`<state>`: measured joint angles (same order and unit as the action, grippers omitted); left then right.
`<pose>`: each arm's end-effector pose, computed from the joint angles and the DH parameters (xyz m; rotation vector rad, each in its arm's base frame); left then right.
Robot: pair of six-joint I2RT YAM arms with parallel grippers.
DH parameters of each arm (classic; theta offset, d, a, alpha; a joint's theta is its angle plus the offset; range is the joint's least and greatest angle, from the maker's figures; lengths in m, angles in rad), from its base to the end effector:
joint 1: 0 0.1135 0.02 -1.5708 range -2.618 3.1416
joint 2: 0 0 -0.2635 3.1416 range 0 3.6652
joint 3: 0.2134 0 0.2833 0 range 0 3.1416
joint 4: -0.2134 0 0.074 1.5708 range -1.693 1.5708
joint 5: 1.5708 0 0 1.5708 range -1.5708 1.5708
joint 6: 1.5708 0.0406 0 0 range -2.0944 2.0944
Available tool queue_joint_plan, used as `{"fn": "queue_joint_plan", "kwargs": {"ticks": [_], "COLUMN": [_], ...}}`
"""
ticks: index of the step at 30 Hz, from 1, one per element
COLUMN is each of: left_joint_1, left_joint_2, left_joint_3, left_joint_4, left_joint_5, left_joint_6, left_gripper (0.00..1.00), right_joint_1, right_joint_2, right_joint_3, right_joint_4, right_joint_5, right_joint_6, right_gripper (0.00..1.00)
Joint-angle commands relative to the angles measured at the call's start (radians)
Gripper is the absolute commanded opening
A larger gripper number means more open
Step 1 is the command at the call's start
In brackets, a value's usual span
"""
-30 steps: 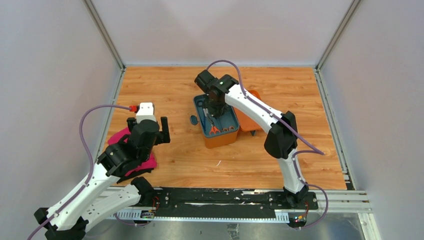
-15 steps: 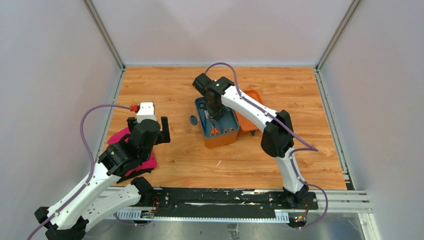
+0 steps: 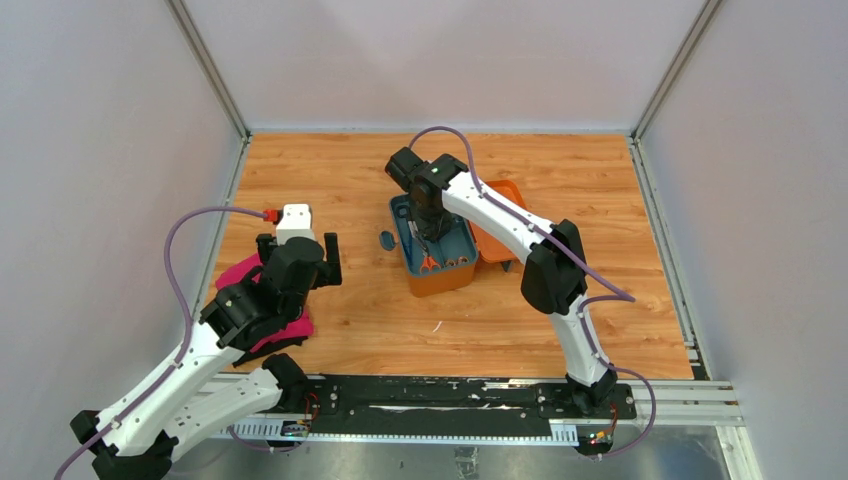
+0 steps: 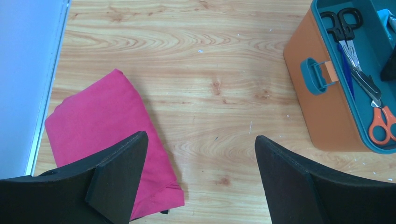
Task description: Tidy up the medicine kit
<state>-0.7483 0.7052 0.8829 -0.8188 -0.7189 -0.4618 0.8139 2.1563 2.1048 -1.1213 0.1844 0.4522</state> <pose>0.1391 -0.0927 0.3298 -0.0876 2.0361 0.0477 0.3414 0.3506 0.2738 -0.4379 2.6758 0.1213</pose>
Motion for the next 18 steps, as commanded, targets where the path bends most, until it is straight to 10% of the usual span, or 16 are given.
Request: {"fn": "queue_joint_plan", "kwargs": {"ticks": [1,18], "left_joint_1": [-0.002,0.000], "left_joint_2": [-0.012,-0.009], "left_joint_3": [-0.004,-0.008], "left_joint_4": [-0.013,0.053], "left_joint_5": [-0.025,0.221], "left_joint_6": [-0.003,-0.103], "left_gripper": [0.91,1.00], "right_joint_1": [0.010,-0.025], "right_joint_2": [-0.038,-0.423], "right_joint_3": [0.004,-0.226], "right_joint_4": [-0.022,0.102], "right_joint_5": [-0.001,0.049], "right_joint_6": [-0.025,-0.103], "right_gripper": [0.26,0.36]}}
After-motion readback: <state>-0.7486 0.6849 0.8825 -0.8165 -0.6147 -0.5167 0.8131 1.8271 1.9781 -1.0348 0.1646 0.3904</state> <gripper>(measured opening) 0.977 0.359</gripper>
